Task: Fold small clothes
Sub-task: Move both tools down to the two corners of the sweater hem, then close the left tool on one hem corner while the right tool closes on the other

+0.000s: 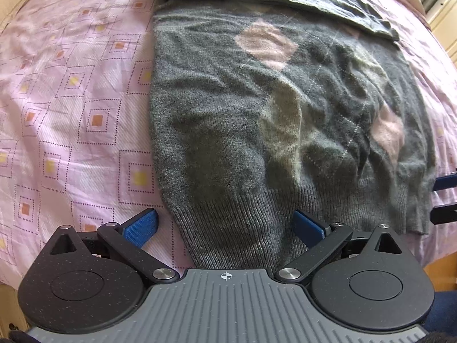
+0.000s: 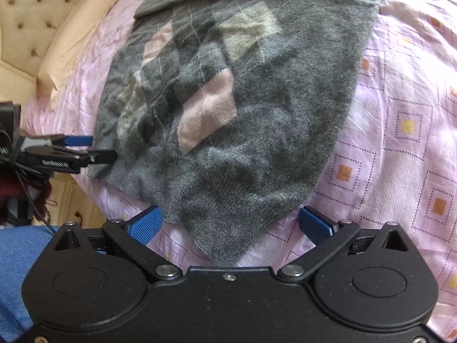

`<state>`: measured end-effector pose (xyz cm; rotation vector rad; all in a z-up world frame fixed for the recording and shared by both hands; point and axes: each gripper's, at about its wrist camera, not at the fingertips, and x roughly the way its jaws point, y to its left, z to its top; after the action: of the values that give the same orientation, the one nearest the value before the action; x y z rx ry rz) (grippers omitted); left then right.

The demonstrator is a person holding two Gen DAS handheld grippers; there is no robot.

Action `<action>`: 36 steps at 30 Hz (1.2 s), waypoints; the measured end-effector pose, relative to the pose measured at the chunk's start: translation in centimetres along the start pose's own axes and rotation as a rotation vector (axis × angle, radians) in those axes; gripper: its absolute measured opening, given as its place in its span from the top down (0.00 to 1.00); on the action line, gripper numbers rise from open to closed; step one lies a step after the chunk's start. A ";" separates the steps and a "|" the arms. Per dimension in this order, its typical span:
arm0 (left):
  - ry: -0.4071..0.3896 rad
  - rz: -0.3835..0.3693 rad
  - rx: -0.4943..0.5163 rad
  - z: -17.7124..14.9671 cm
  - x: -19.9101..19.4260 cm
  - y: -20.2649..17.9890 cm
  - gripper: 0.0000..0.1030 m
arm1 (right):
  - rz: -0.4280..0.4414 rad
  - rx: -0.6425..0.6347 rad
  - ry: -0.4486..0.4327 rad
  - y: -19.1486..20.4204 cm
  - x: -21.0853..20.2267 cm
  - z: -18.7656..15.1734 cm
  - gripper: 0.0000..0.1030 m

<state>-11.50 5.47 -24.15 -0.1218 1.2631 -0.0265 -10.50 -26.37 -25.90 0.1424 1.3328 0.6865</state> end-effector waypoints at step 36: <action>-0.074 -0.077 -0.203 -1.4 -2.6 3.8 0.55 | 0.031 0.046 -0.004 0.1 -0.3 -0.2 0.31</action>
<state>-13.82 9.35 -22.50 -0.3437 1.1846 0.0398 -10.77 -26.56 -25.64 0.2019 1.3454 0.6821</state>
